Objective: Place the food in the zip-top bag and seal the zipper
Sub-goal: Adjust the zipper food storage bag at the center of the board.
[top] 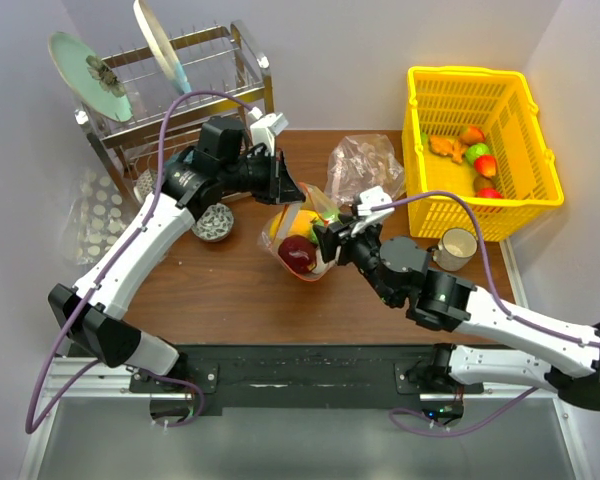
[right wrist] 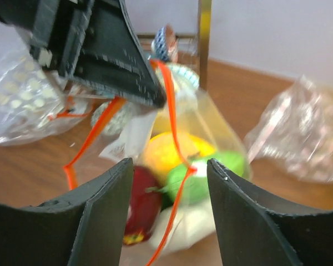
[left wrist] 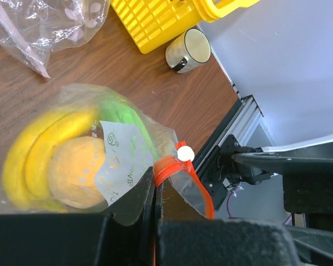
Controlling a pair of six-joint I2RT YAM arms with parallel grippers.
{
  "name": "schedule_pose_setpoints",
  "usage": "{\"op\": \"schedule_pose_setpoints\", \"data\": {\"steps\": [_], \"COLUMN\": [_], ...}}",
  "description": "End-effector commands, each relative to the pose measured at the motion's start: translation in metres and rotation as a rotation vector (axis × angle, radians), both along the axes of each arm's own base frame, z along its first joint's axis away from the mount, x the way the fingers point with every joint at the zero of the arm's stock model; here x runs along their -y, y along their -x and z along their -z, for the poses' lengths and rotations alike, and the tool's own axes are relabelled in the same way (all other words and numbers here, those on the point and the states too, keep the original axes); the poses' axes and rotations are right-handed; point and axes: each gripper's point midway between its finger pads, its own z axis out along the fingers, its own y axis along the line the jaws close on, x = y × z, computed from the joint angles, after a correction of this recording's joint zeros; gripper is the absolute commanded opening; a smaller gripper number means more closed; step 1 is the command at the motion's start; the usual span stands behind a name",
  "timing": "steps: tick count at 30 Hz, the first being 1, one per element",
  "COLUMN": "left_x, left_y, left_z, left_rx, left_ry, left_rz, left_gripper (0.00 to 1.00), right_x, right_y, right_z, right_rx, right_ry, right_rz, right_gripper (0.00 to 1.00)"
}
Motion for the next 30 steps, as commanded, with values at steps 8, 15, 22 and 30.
{"op": "schedule_pose_setpoints", "data": {"steps": [8,15,22,30], "left_x": [0.004,0.001,-0.006,-0.019], "left_y": [-0.007,-0.003,-0.001,0.014], "left_z": [-0.020,-0.017,-0.010,0.077], "left_rx": [0.096,0.102,0.128,0.041], "left_ry": [0.041,0.040,0.002,-0.109], "left_rz": [0.010,0.005,-0.002,0.028], "left_gripper": [0.00,0.00,0.00,0.00], "right_x": [0.006,0.001,-0.004,0.022], "right_y": [0.037,0.034,0.032,0.013], "right_z": [0.070,0.088,0.070,-0.032], "right_rx": [-0.371,-0.449,-0.429,-0.244], "right_ry": [-0.031,0.049,0.037,-0.054], "right_rz": [-0.044,0.005,-0.004,0.088], "right_gripper": [0.32,0.02,0.00,0.00]}}
